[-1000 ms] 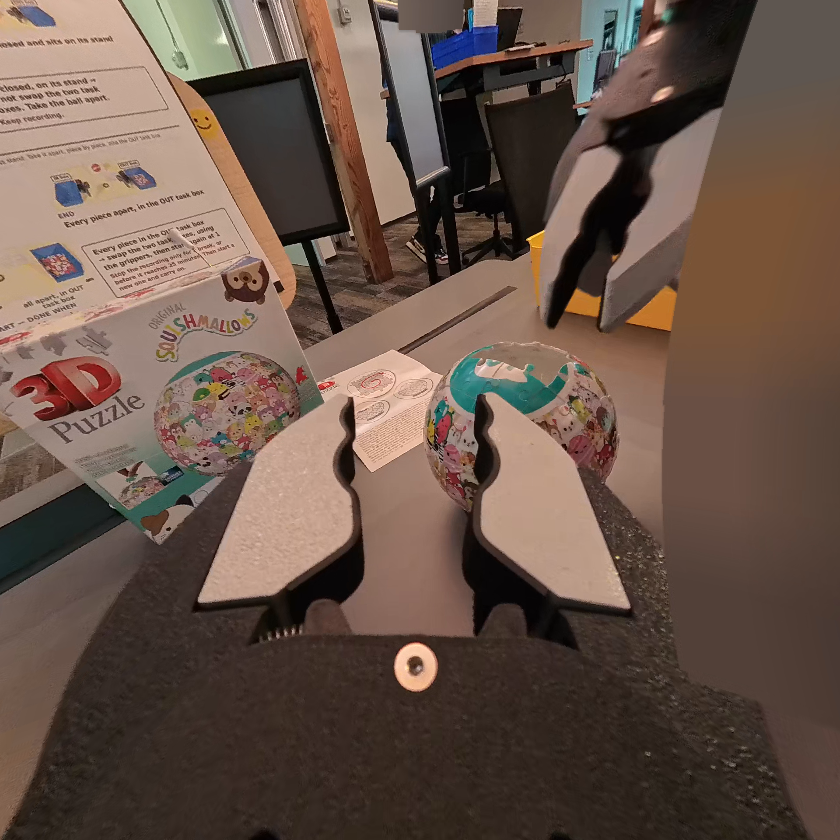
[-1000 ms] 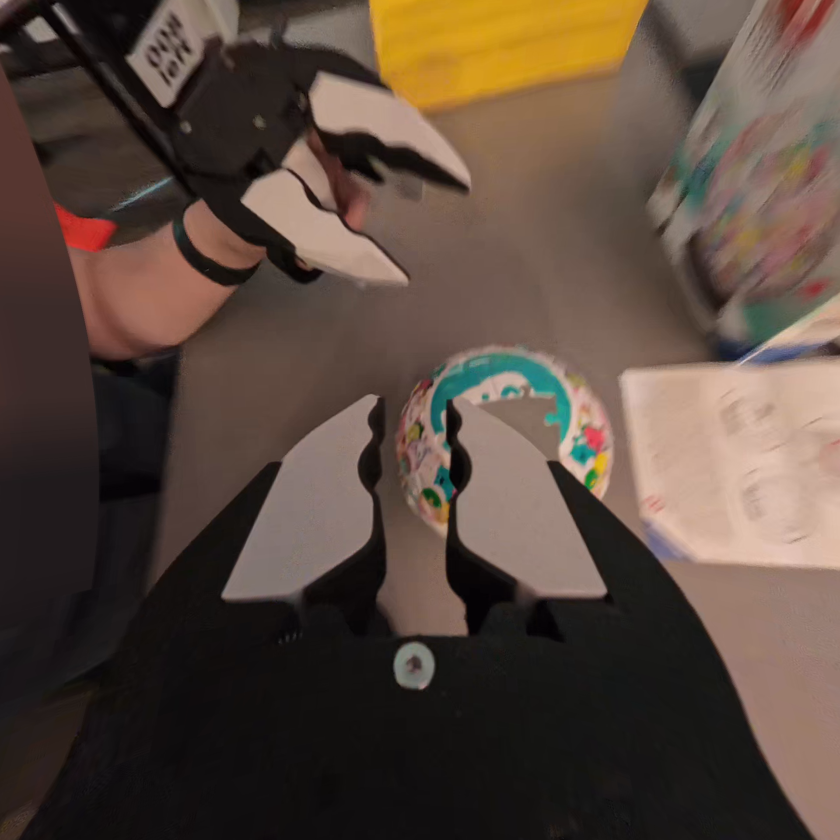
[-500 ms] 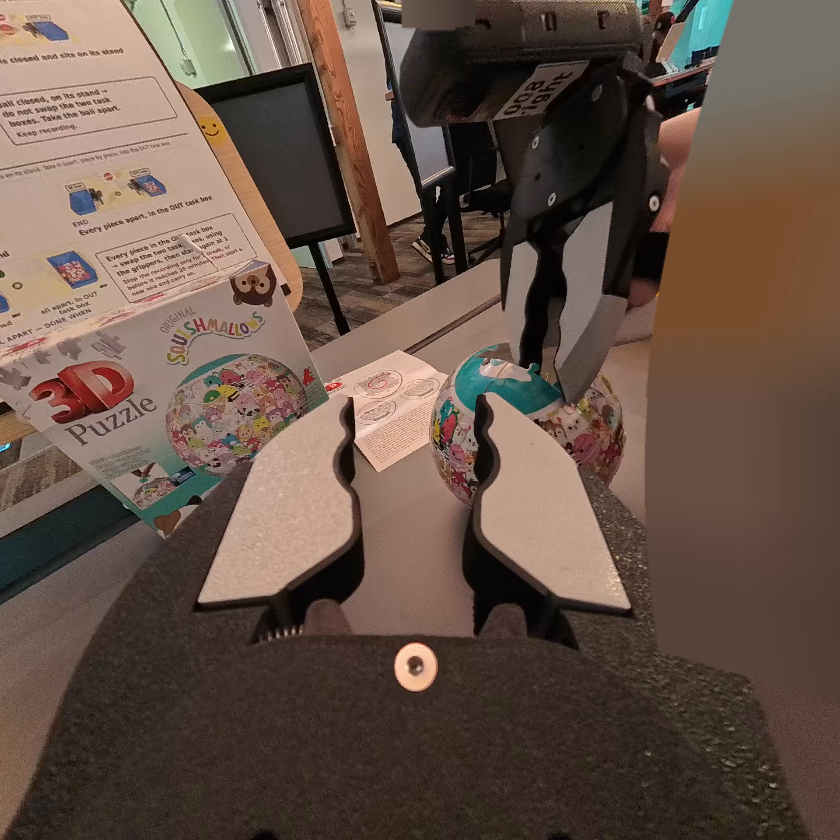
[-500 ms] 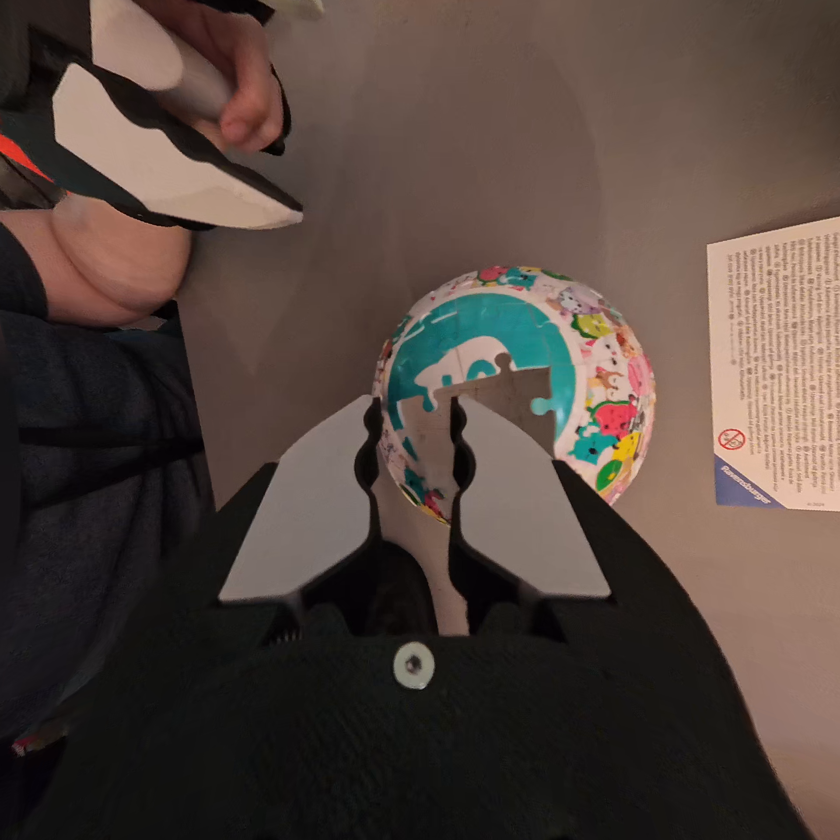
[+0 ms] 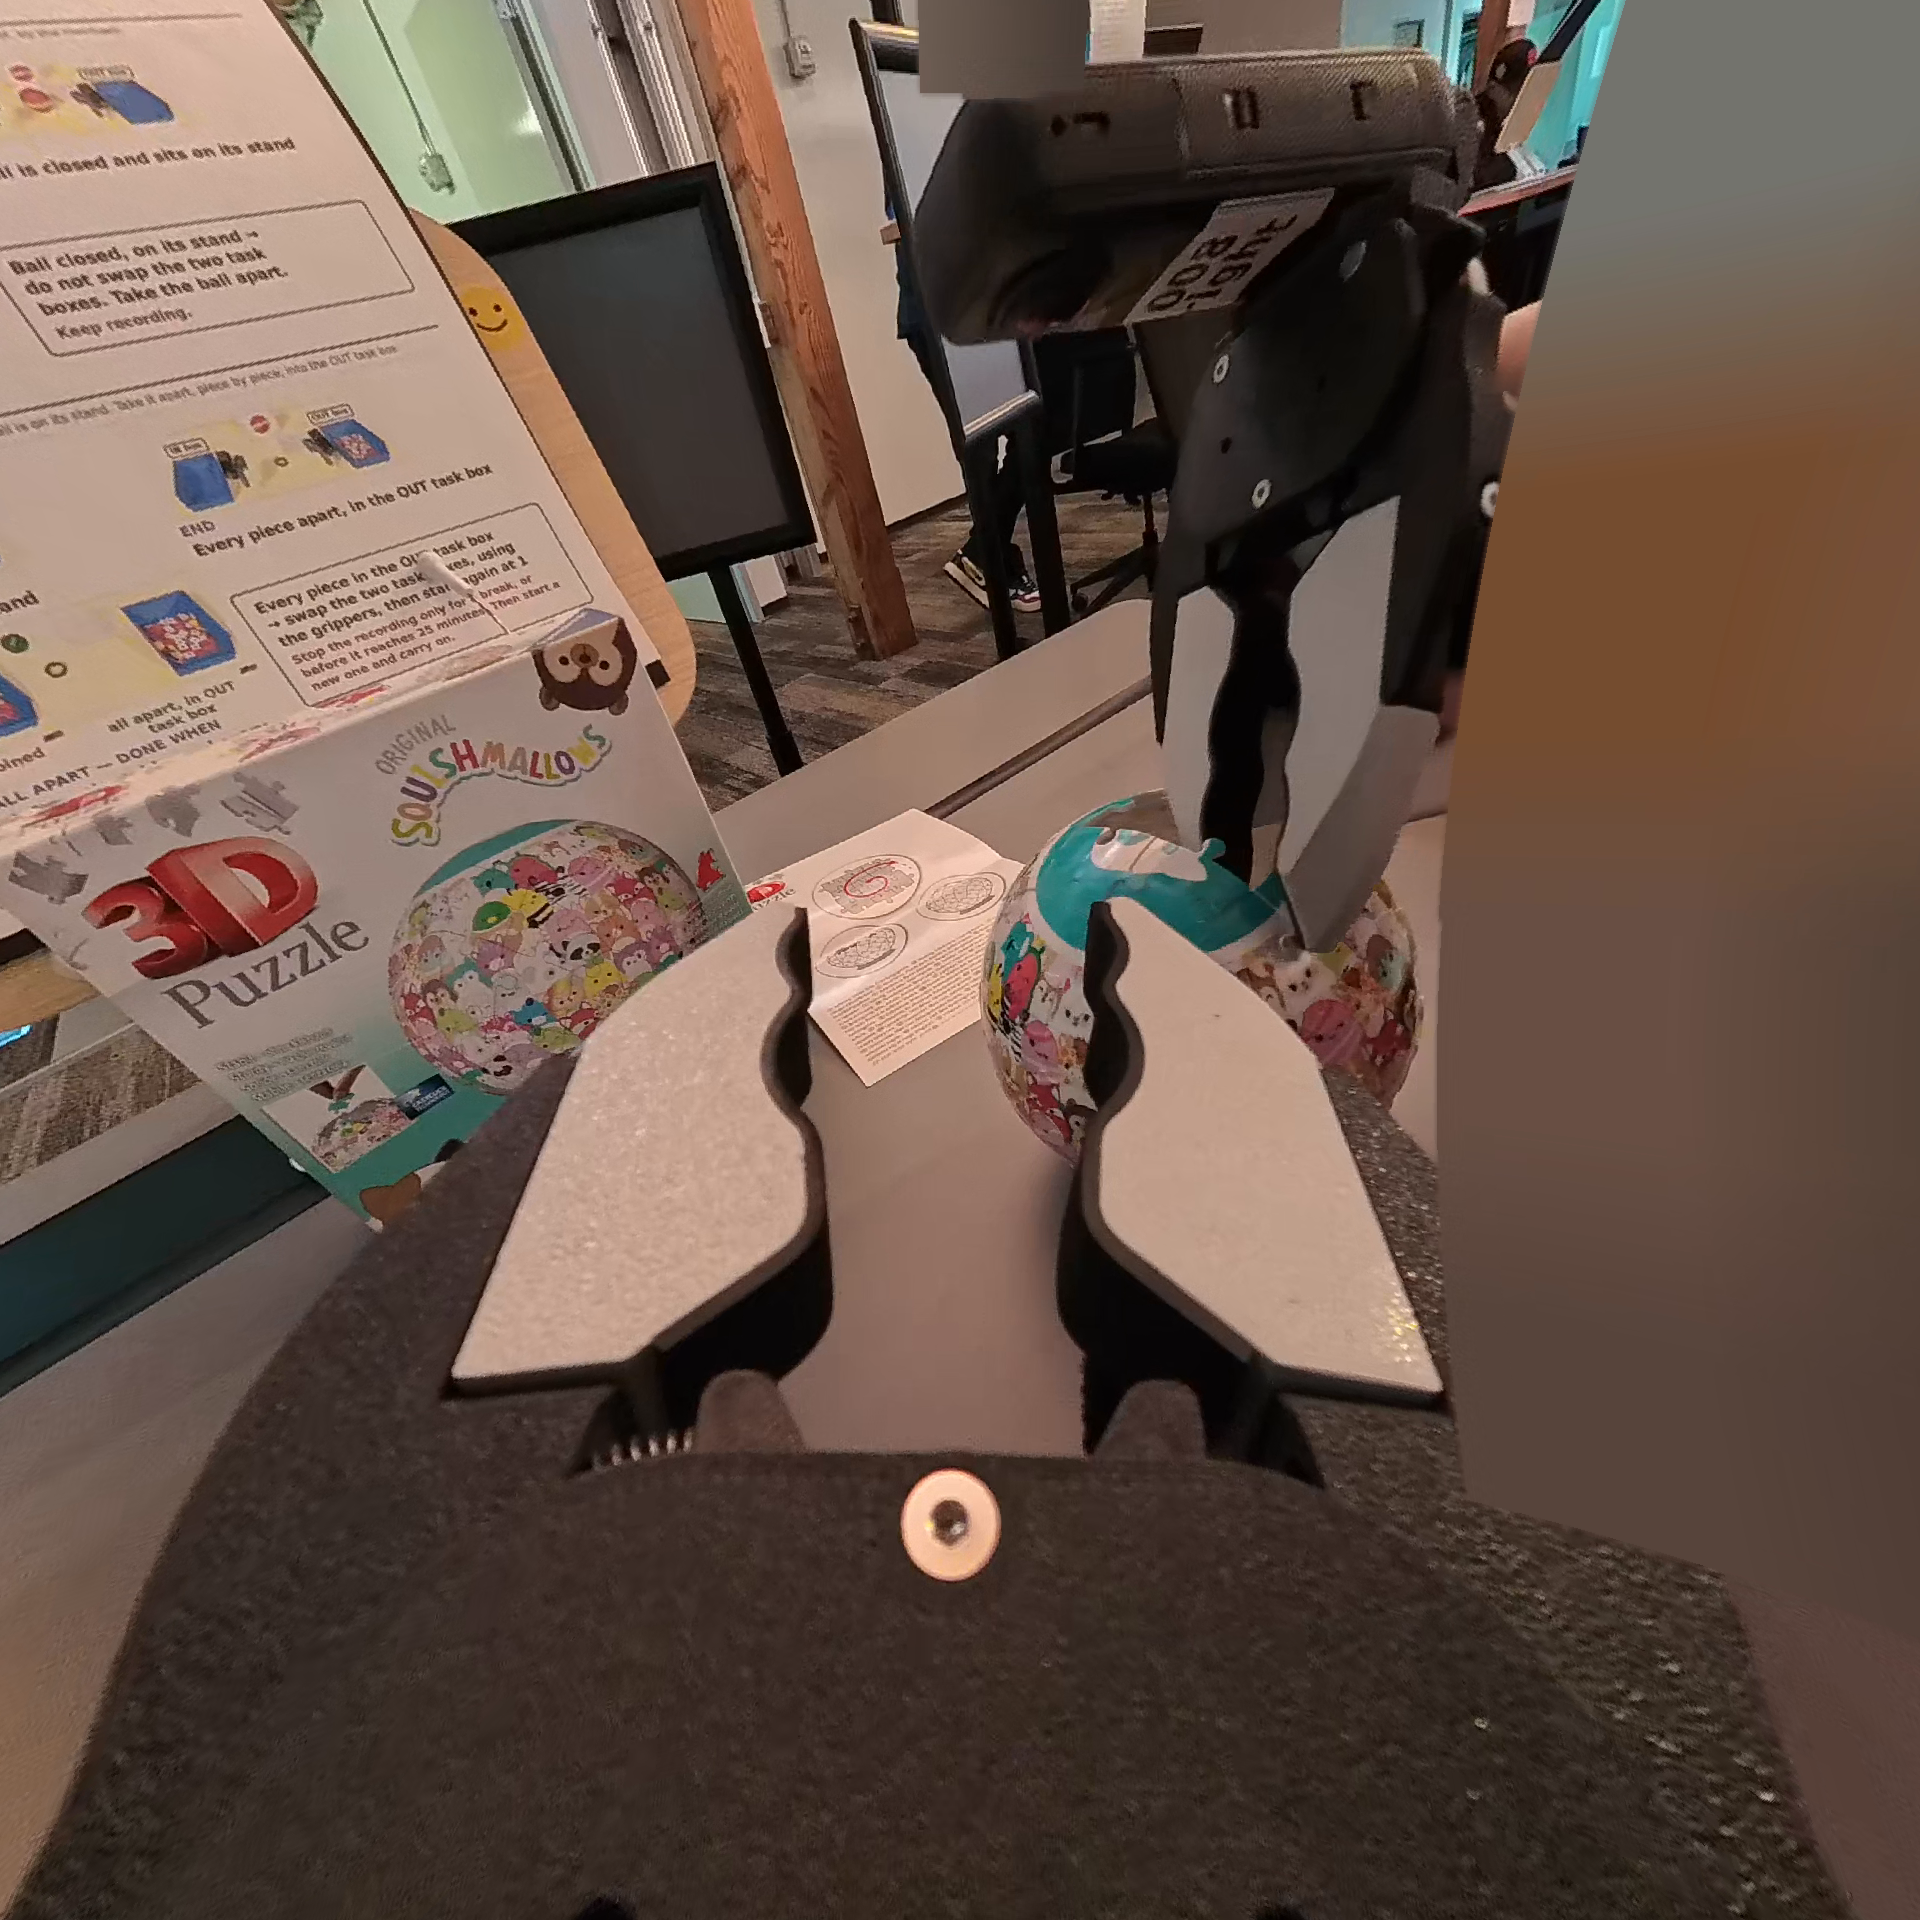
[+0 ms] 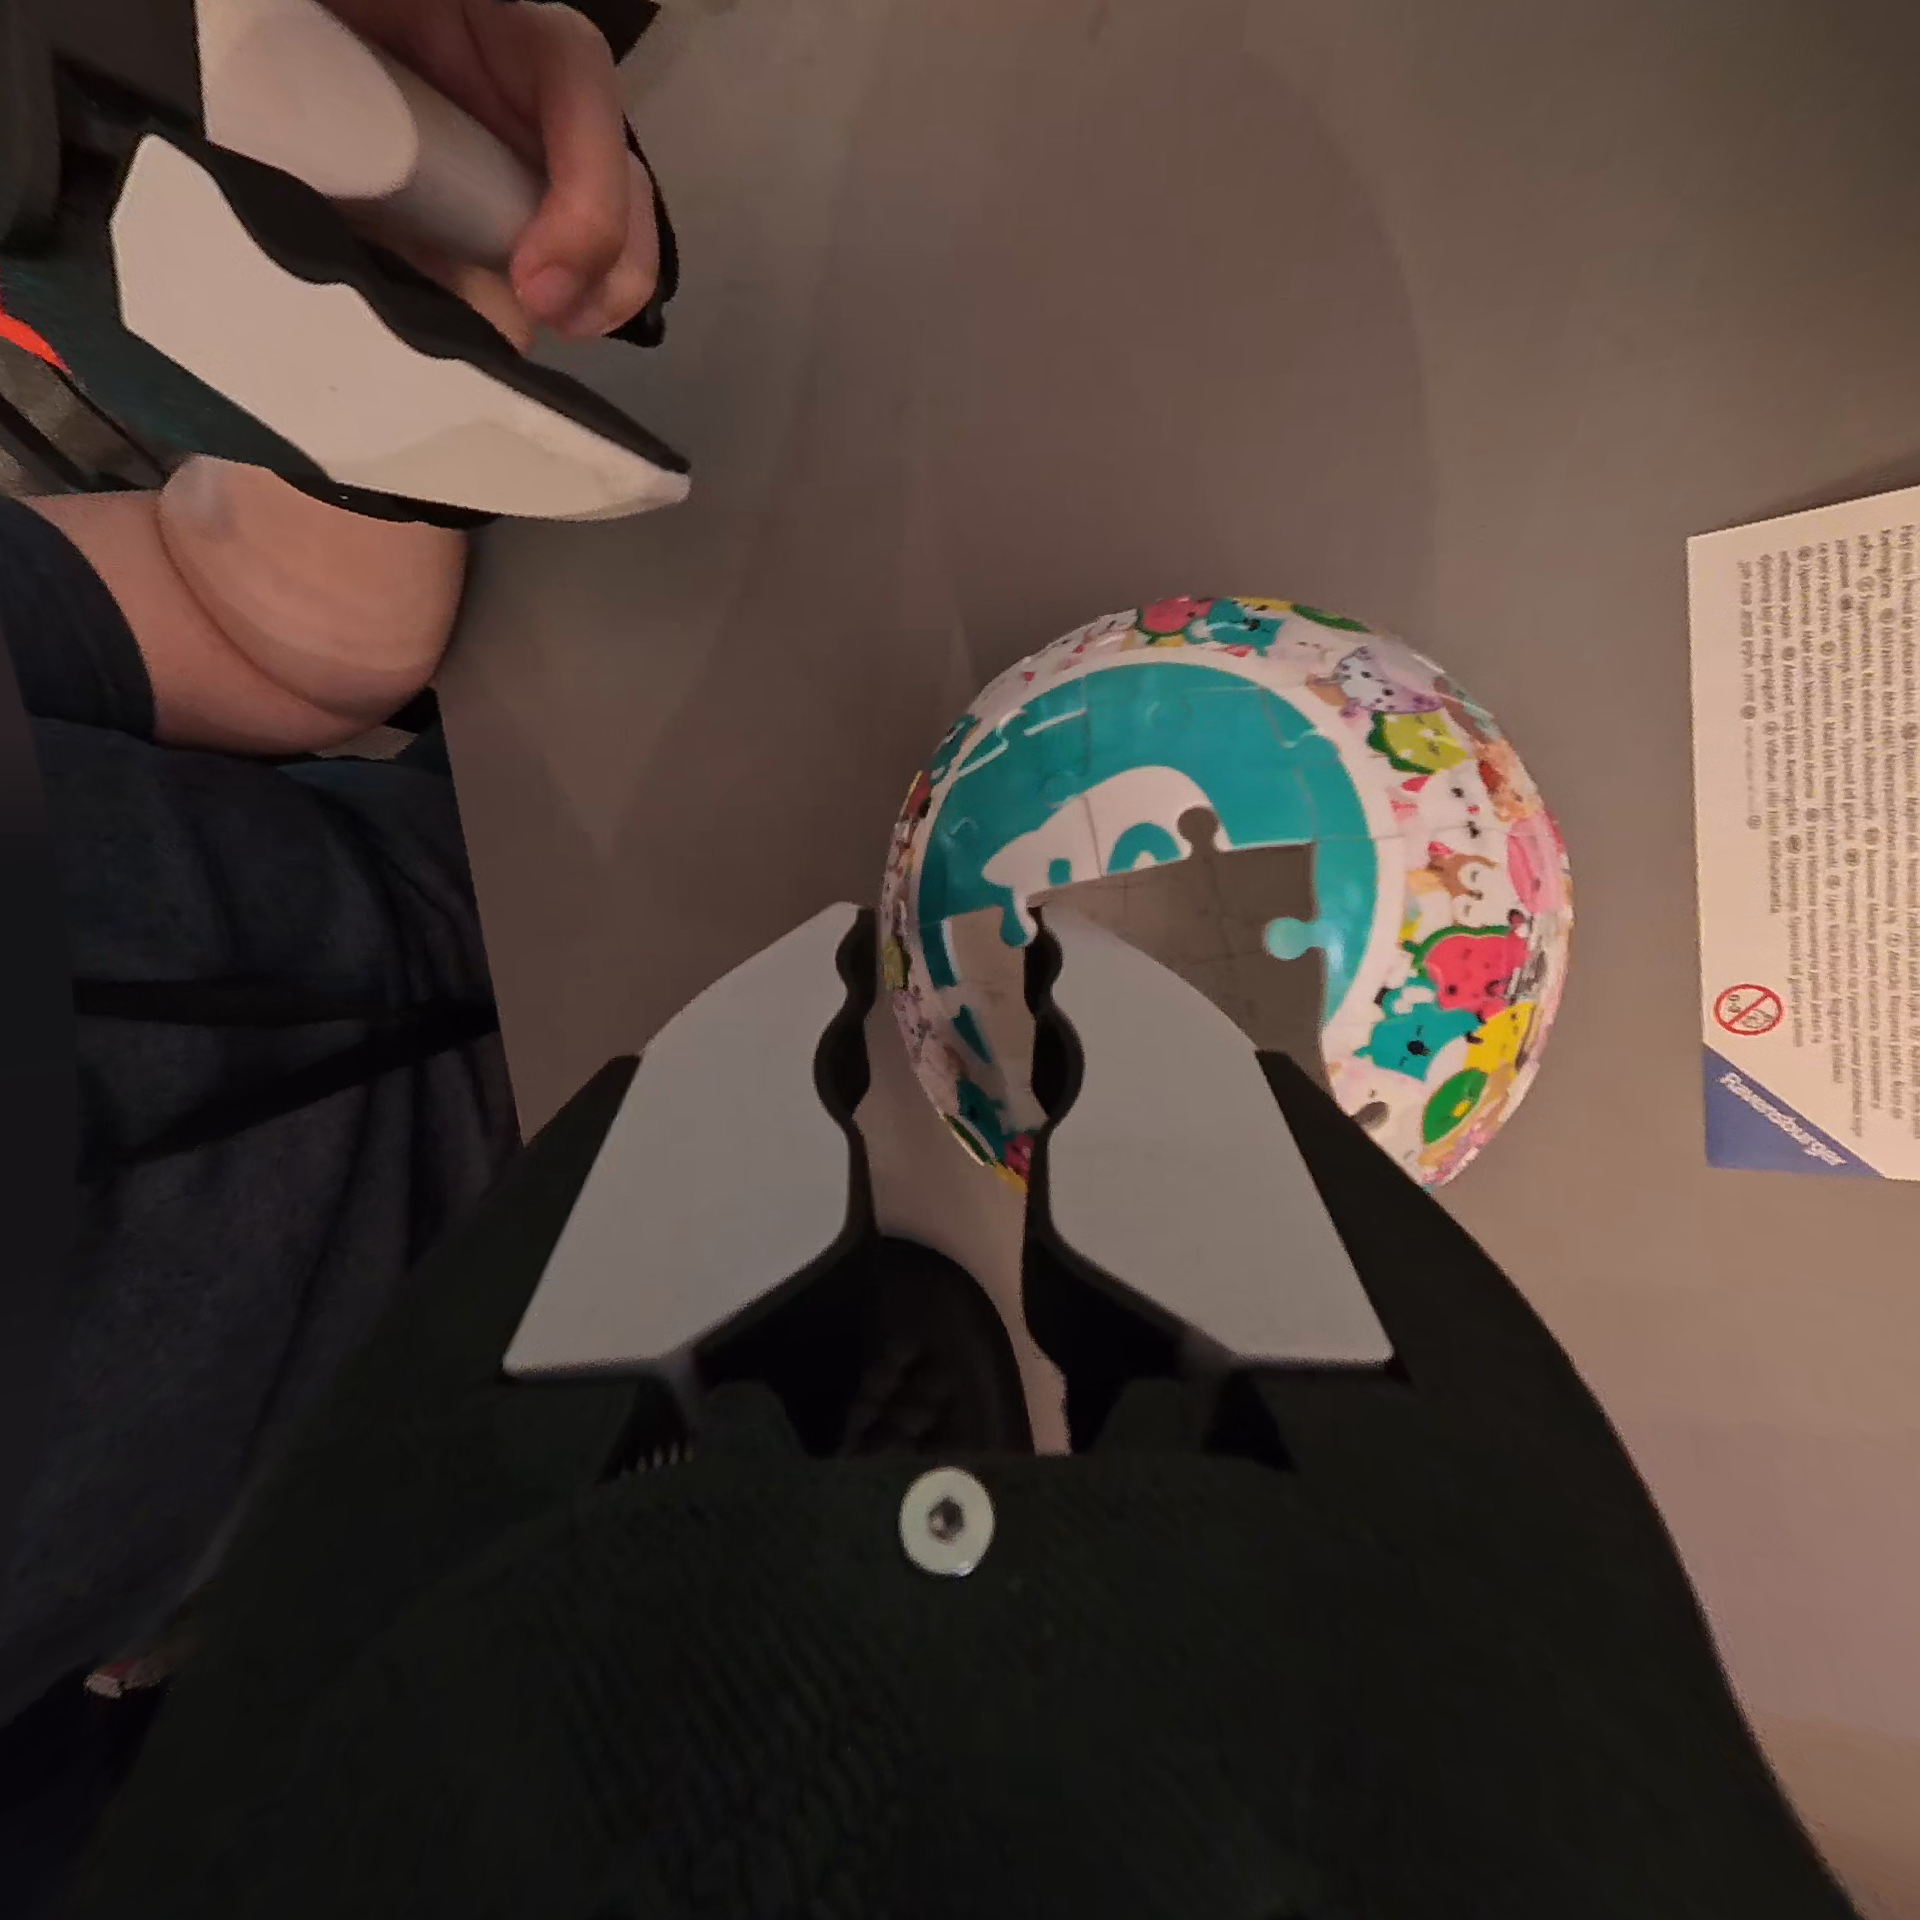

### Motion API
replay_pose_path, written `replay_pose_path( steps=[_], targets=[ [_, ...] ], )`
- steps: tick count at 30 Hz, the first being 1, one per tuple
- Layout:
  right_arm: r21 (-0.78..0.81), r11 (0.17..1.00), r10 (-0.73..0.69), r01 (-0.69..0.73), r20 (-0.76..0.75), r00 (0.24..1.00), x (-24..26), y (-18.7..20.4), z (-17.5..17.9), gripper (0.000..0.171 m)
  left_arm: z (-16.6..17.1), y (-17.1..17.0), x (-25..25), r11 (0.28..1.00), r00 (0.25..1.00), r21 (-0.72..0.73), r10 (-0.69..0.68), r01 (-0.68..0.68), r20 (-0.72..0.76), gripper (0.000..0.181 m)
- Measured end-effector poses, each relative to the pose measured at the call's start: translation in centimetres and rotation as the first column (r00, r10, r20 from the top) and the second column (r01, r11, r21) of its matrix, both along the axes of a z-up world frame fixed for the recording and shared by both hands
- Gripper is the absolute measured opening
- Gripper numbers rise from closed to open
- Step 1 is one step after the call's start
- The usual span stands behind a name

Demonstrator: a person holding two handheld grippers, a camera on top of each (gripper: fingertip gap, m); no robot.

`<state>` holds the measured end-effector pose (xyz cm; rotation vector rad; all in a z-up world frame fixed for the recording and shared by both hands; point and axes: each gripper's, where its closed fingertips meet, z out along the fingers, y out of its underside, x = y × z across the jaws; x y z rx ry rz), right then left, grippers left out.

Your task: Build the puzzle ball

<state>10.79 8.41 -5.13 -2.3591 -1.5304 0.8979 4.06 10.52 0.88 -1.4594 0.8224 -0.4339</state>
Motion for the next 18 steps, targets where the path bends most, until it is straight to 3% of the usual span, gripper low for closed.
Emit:
replay_pose_path(
  steps=[18],
  targets=[
    [-0.033, 0.998, -0.059, 0.059, -0.003, 0.998, 0.03, 0.59, -0.11, 0.026, 0.09, -0.09, 0.02, 1.000, 1.000, 0.005, -0.001, 0.001, -0.005, 0.050]
  ],
)
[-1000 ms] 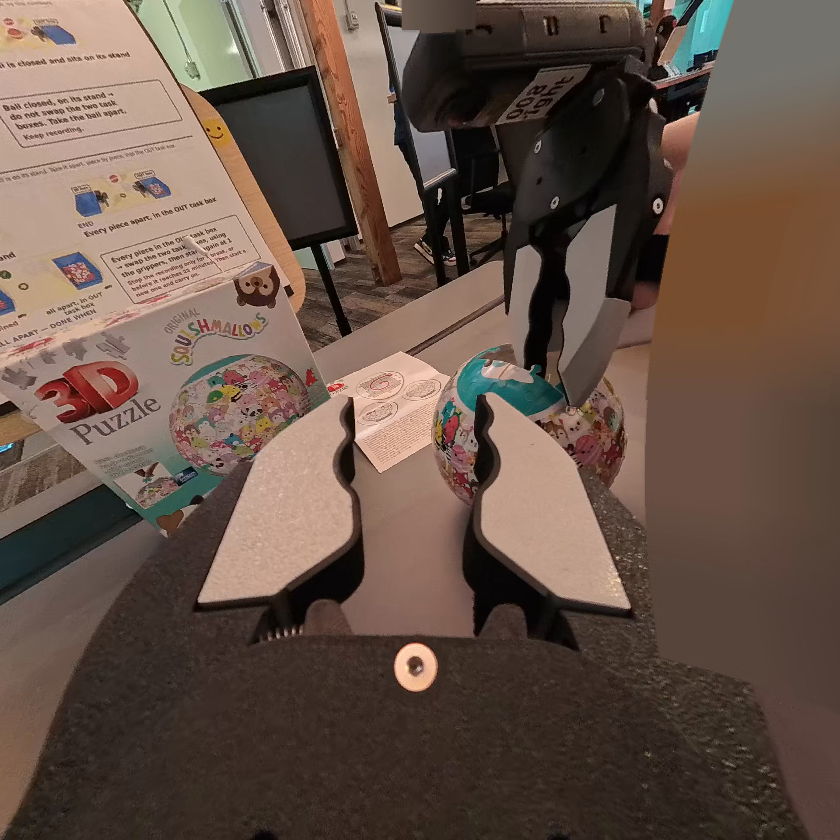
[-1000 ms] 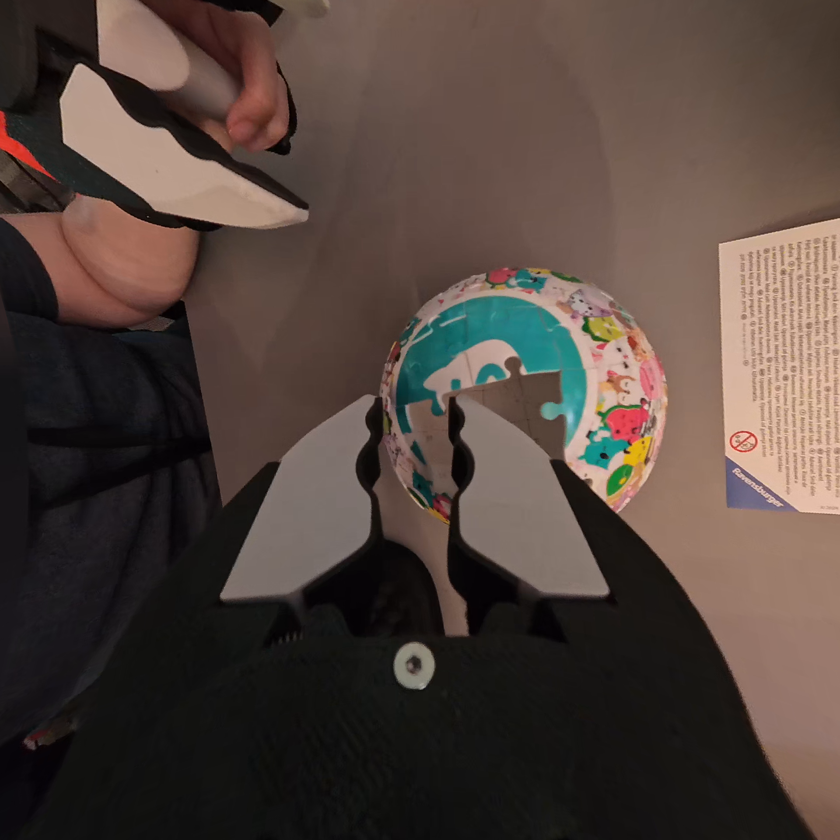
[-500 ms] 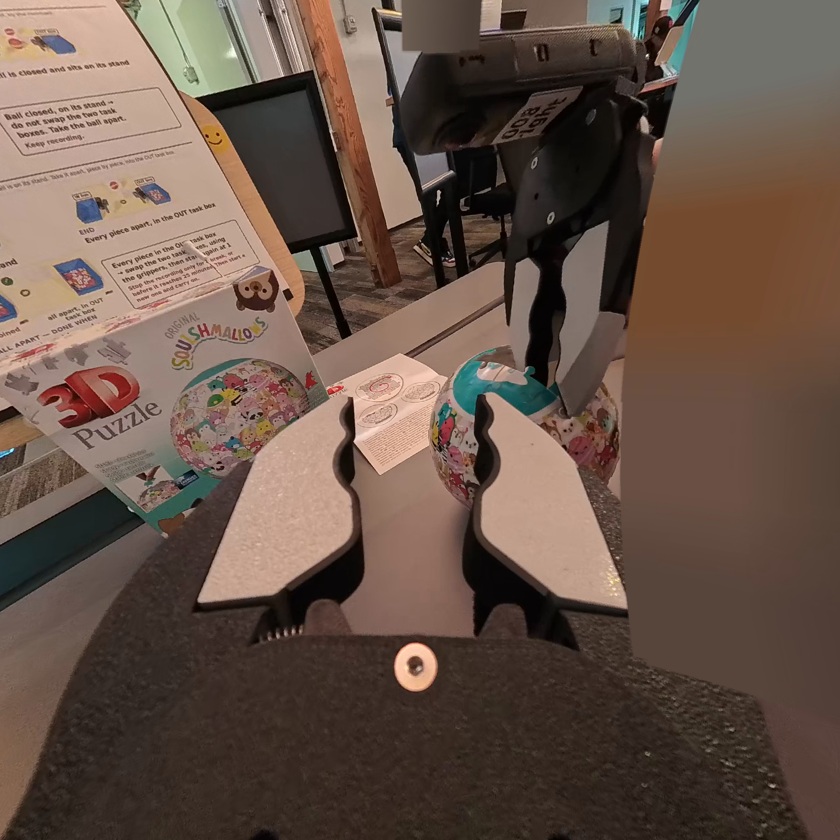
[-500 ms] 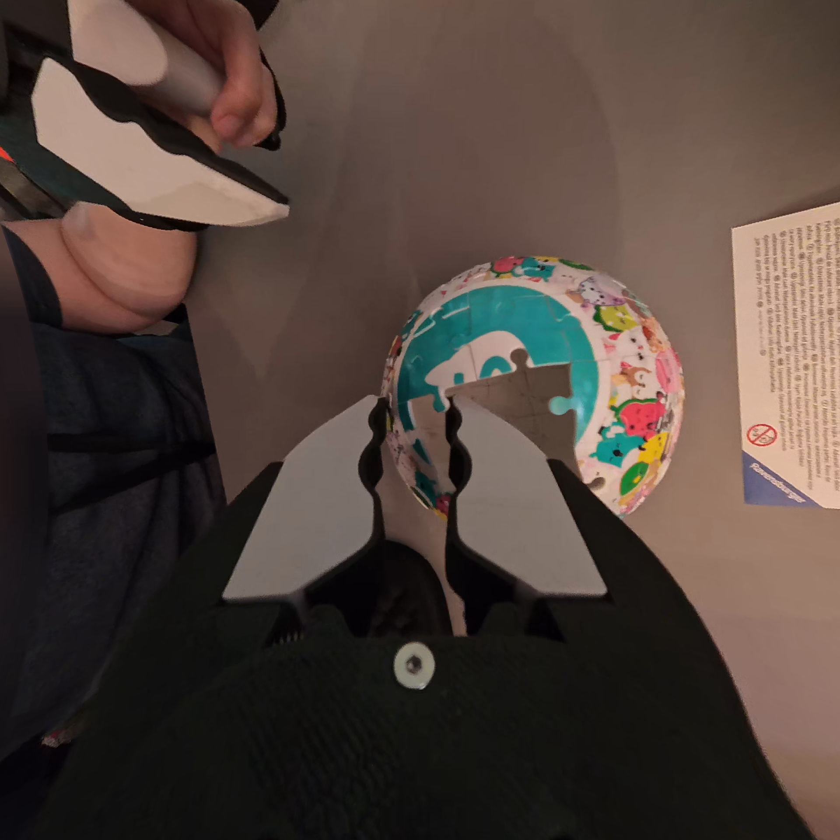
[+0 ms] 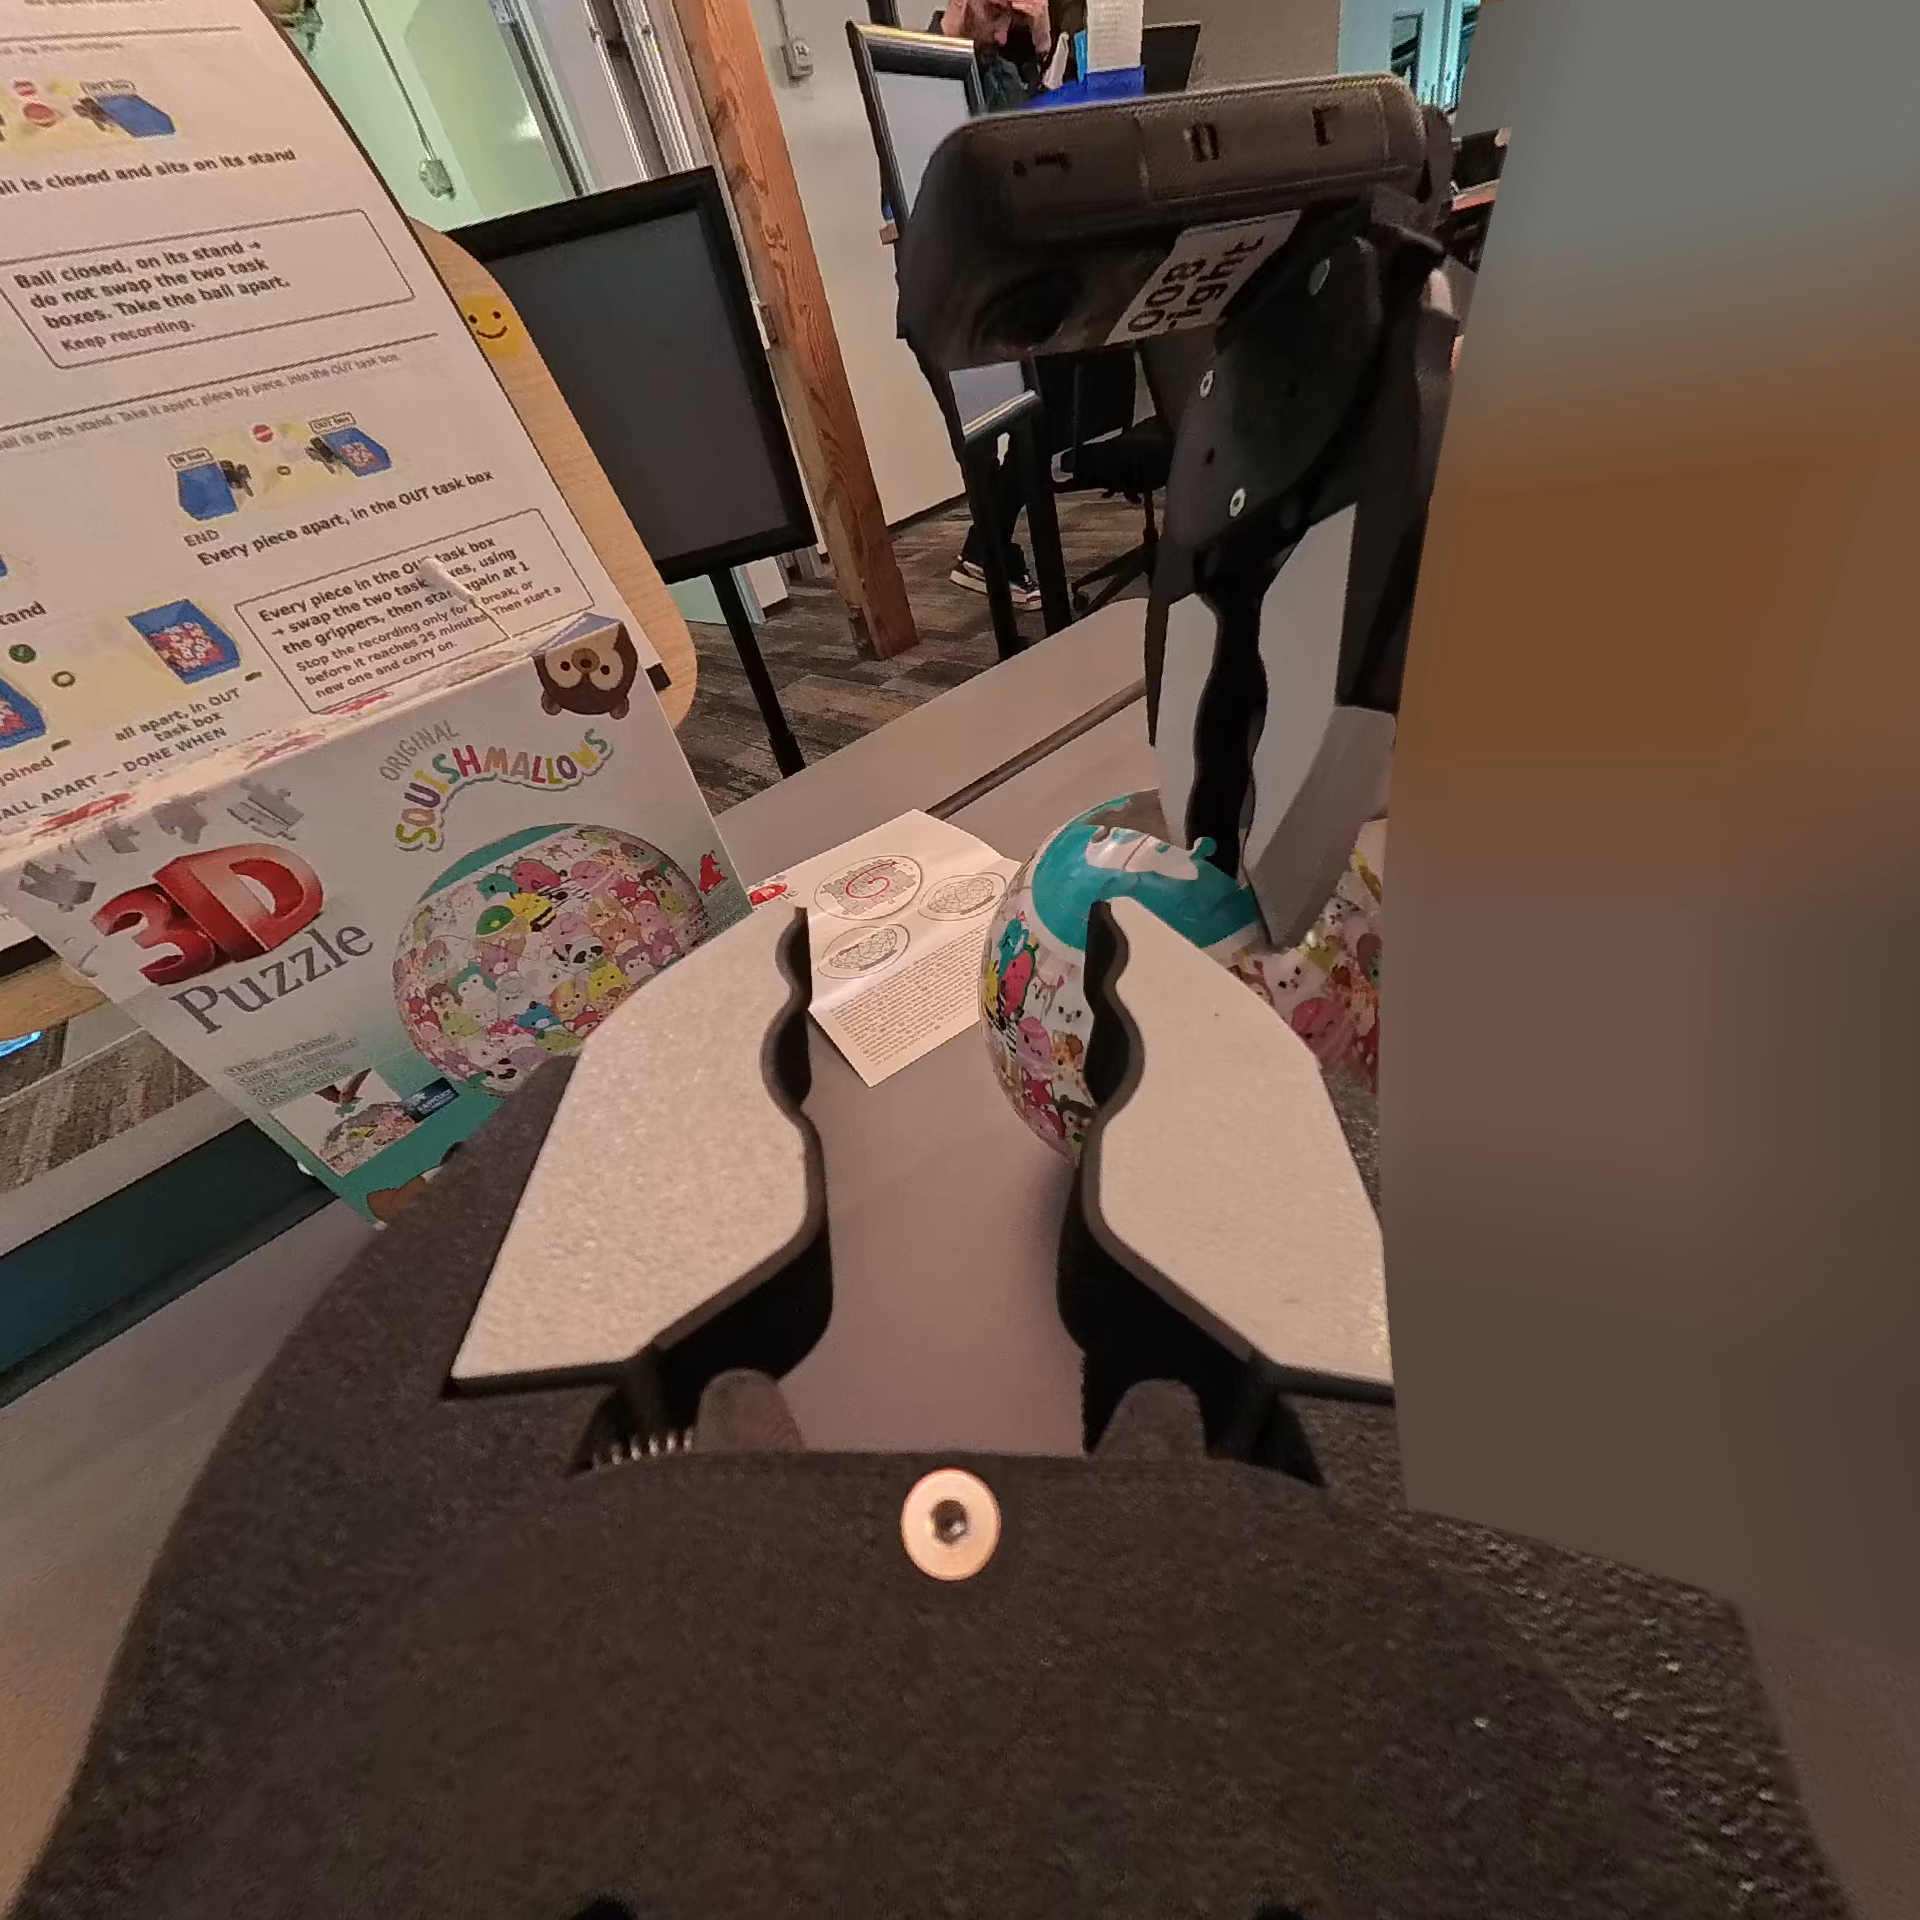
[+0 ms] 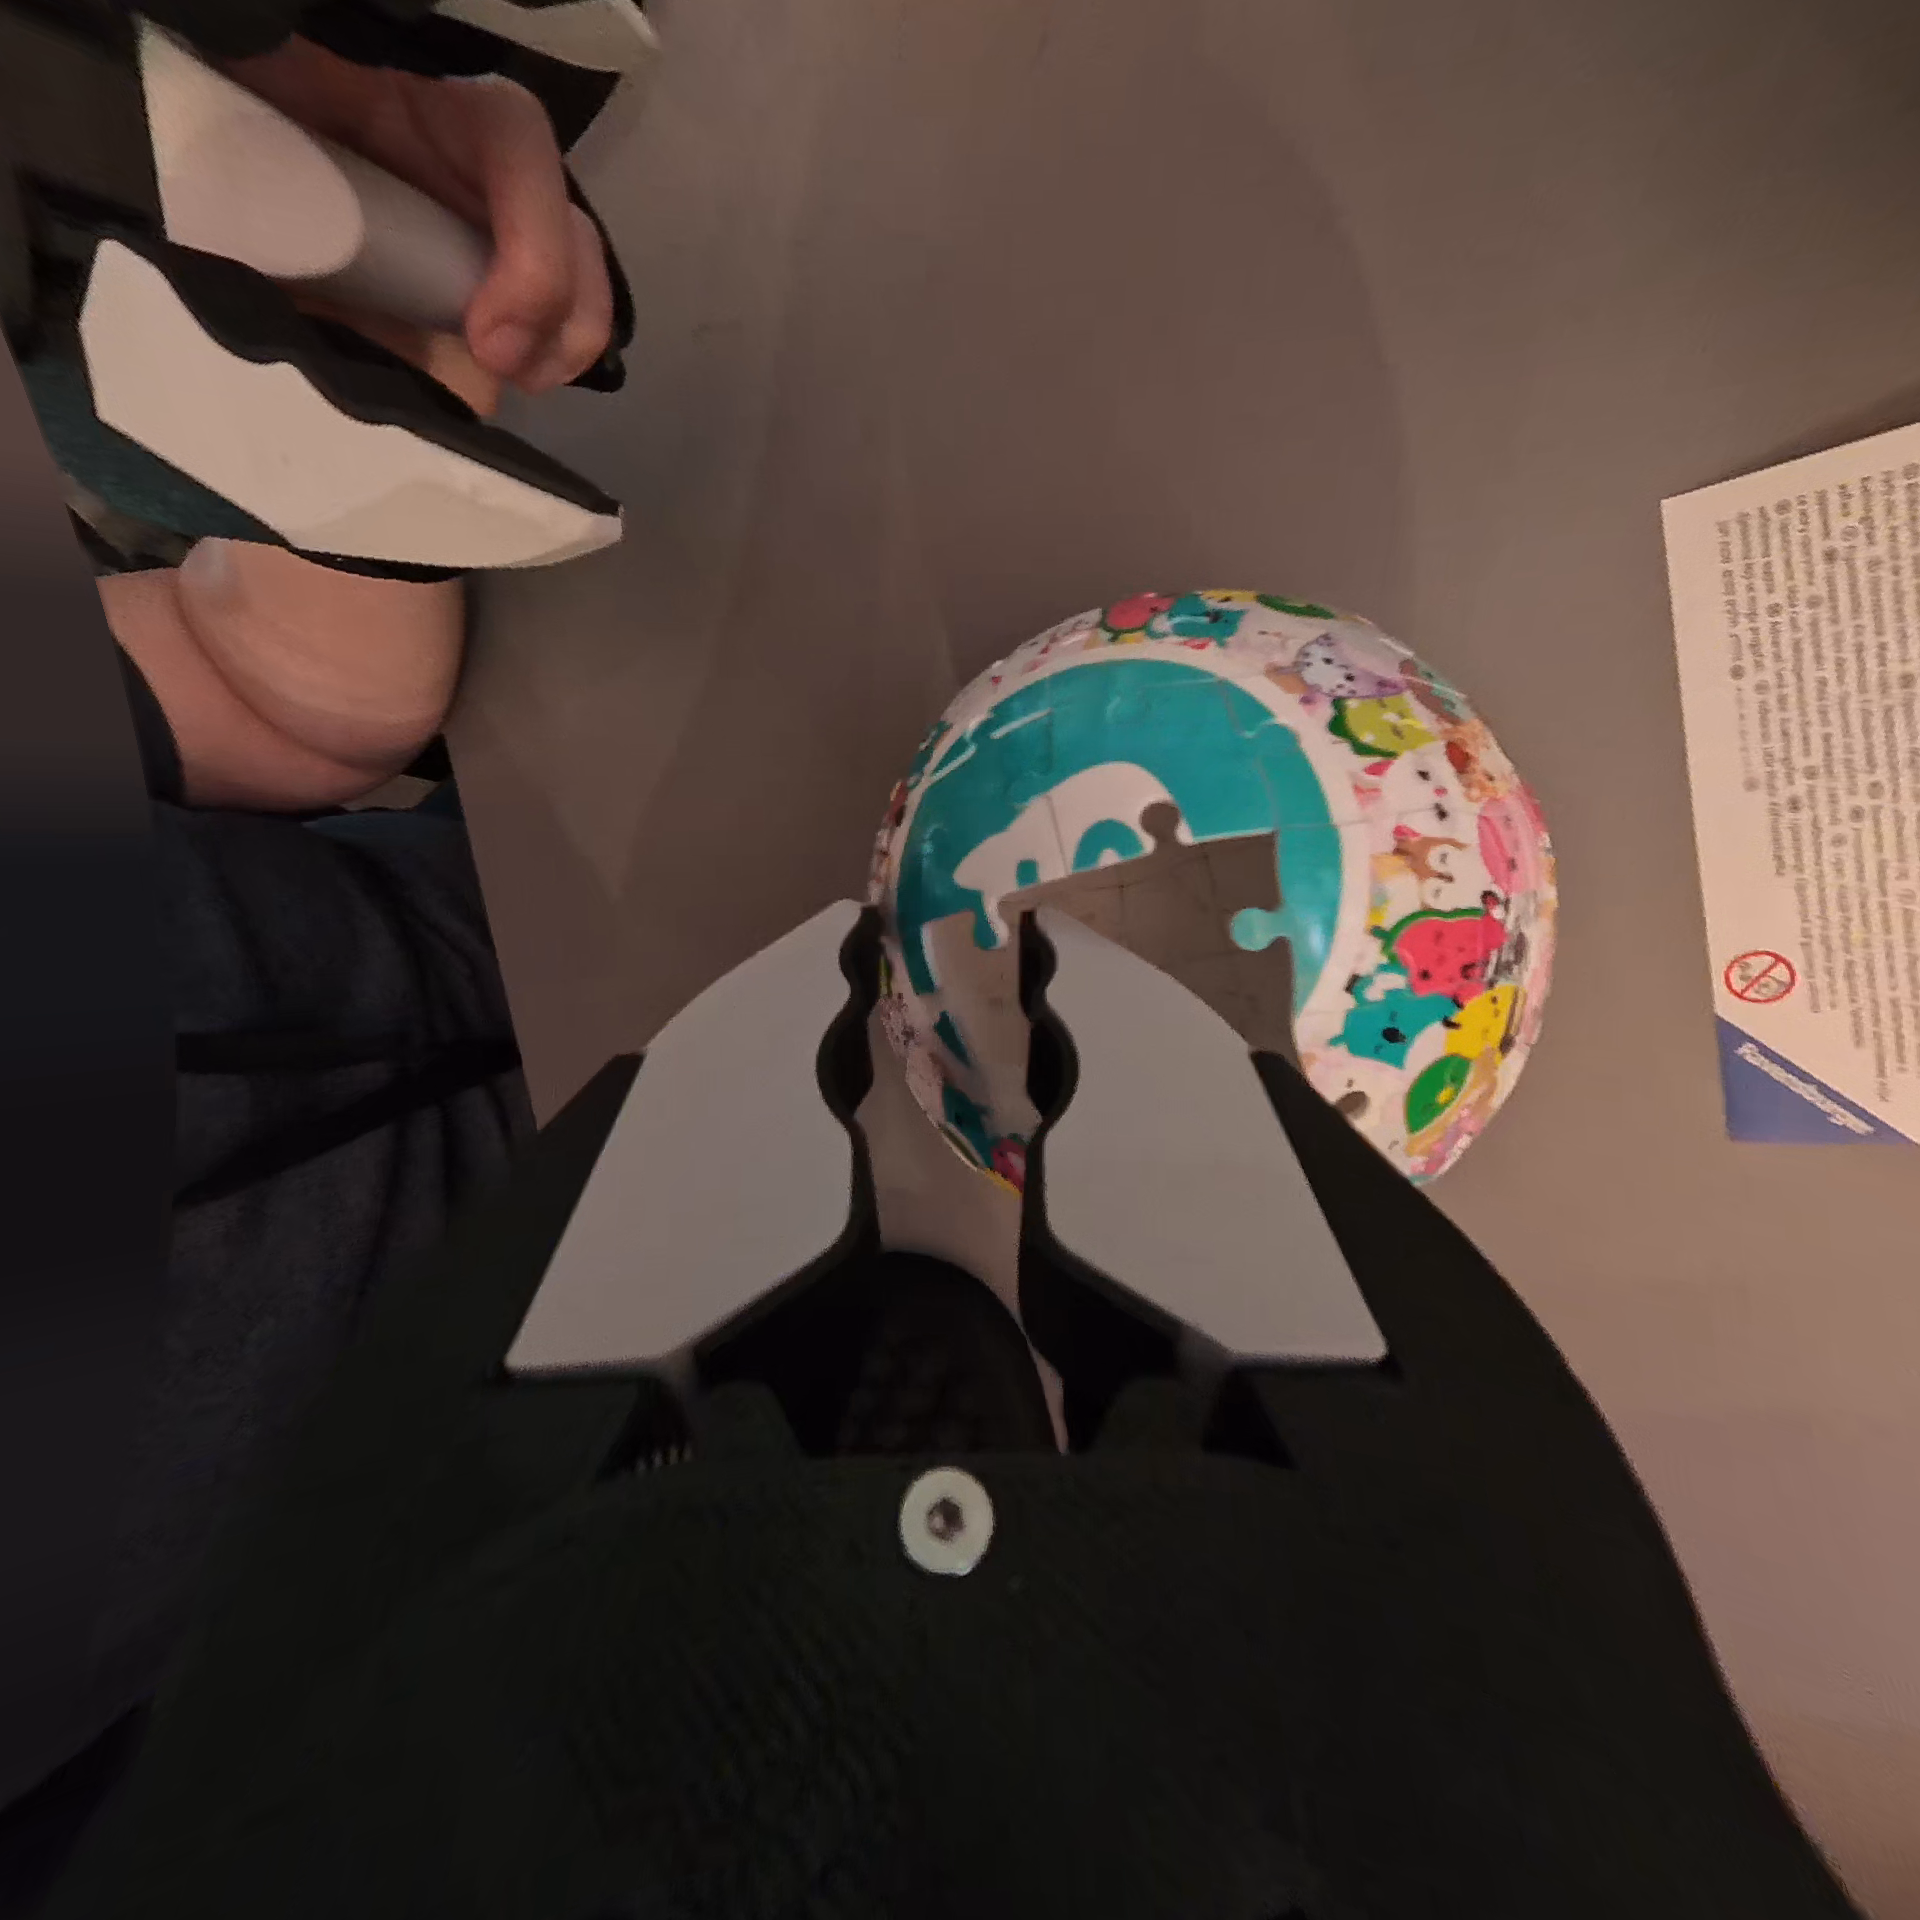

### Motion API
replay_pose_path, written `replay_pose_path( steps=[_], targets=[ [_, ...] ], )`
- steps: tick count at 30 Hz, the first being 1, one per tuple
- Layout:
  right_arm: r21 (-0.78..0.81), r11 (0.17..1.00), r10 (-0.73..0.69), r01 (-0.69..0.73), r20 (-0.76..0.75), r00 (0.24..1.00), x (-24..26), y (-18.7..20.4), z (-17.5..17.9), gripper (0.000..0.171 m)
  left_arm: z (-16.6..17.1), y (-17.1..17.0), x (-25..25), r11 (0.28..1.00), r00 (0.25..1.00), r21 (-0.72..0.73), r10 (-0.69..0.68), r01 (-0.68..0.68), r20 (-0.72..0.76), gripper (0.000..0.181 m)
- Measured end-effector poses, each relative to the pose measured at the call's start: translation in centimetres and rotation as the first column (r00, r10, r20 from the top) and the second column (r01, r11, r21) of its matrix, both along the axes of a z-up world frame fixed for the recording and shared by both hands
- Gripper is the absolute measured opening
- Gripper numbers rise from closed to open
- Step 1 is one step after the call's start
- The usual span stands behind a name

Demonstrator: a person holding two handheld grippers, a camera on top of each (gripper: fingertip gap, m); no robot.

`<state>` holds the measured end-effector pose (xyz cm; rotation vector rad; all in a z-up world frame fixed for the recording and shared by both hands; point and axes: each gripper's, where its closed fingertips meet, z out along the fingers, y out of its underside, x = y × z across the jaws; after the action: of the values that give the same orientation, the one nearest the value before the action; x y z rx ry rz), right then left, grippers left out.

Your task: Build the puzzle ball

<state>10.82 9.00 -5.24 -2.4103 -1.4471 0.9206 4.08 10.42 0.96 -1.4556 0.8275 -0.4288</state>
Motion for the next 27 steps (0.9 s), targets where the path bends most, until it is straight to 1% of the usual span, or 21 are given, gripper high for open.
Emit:
replay_pose_path(
  steps=[3, 6, 9, 11, 13, 15, 16, 17, 18, 19, 20, 21, 22, 23, 24, 27],
  targets=[
    [0.003, 1.000, 0.017, -0.017, 0.010, 1.000, 0.0, -0.4, 0.1, 0.026, 0.1, 0.0, -0.1, 1.000, 1.000, 0.000, 0.001, -0.001, 0.003, 0.050],
    [0.021, 1.000, 0.006, -0.006, 0.019, 1.000, 0.2, -0.2, 0.2, 0.031, 0.1, 0.0, -0.2, 1.000, 1.000, 0.002, 0.004, -0.004, 0.007, 0.050],
    [0.082, 0.996, -0.018, 0.022, -0.045, 0.999, 0.3, 0.0, 2.1, 0.034, 0.4, -0.1, -0.4, 1.000, 1.000, 0.004, 0.002, -0.002, 0.016, 0.050],
    [0.157, 0.987, -0.030, 0.041, -0.071, 0.997, 0.8, -0.1, 3.6, 0.035, 0.5, -0.1, -0.5, 1.000, 1.000, 0.008, 0.000, 0.000, 0.020, 0.051],
    [0.240, 0.968, -0.046, 0.079, -0.138, 0.989, 1.4, -0.7, 5.7, 0.036, 0.7, -0.2, -0.7, 1.000, 1.000, 0.007, -0.005, 0.004, 0.029, 0.052],
    [0.350, 0.920, -0.101, 0.173, -0.216, 0.971, 2.9, -0.8, 7.5, 0.037, 0.9, -0.4, -0.7, 1.000, 0.999, 0.000, -0.026, 0.026, 0.045, 0.053],
    [0.414, 0.884, -0.105, 0.218, -0.277, 0.955, 3.6, -1.0, 8.4, 0.037, 1.1, -0.6, -0.6, 0.999, 0.997, -0.002, -0.043, 0.044, 0.058, 0.053],
    [0.482, 0.832, -0.091, 0.275, -0.370, 0.924, 4.3, -1.2, 9.6, 0.040, 1.3, -0.8, -0.5, 0.998, 0.995, -0.002, -0.068, 0.068, 0.073, 0.053],
    [0.535, 0.771, -0.061, 0.345, -0.477, 0.877, 5.0, -1.5, 10.6, 0.042, 1.4, -1.2, -0.3, 0.995, 0.991, -0.004, -0.103, 0.103, 0.089, 0.053],
    [0.570, 0.713, -0.017, 0.409, -0.569, 0.822, 5.7, -2.0, 11.4, 0.046, 1.3, -1.5, 0.0, 0.989, 0.984, -0.012, -0.144, 0.146, 0.102, 0.055],
    [0.583, 0.668, 0.009, 0.462, -0.627, 0.779, 6.7, -2.3, 11.4, 0.051, 1.1, -1.8, 0.3, 0.981, 0.976, -0.026, -0.191, 0.195, 0.110, 0.057],
    [0.569, 0.645, -0.001, 0.510, -0.667, 0.745, 7.7, -2.4, 10.8, 0.055, 0.6, -2.1, 0.6, 0.968, 0.964, -0.043, -0.243, 0.248, 0.110, 0.060],
    [0.540, 0.650, -0.020, 0.534, -0.691, 0.722, 8.4, -2.4, 9.6, 0.065, 0.1, -2.3, 0.9, 0.953, 0.952, -0.065, -0.288, 0.296, 0.106, 0.063],
    [0.513, 0.678, -0.029, 0.526, -0.696, 0.717, 8.7, -2.6, 8.0, 0.074, -0.6, -2.3, 1.2, 0.938, 0.940, -0.090, -0.326, 0.334, 0.098, 0.066],
    [0.502, 0.704, -0.027, 0.502, -0.688, 0.725, 8.8, -2.8, 6.3, 0.076, -1.2, -2.4, 1.4, 0.922, 0.928, -0.115, -0.362, 0.370, 0.085, 0.070],
    [0.550, 0.705, -0.070, 0.448, -0.574, 0.816, 9.0, -1.9, 1.0, 0.082, -2.3, -2.1, 1.7, 0.889, 0.902, -0.158, -0.429, 0.429, 0.036, 0.077]
  ],
)
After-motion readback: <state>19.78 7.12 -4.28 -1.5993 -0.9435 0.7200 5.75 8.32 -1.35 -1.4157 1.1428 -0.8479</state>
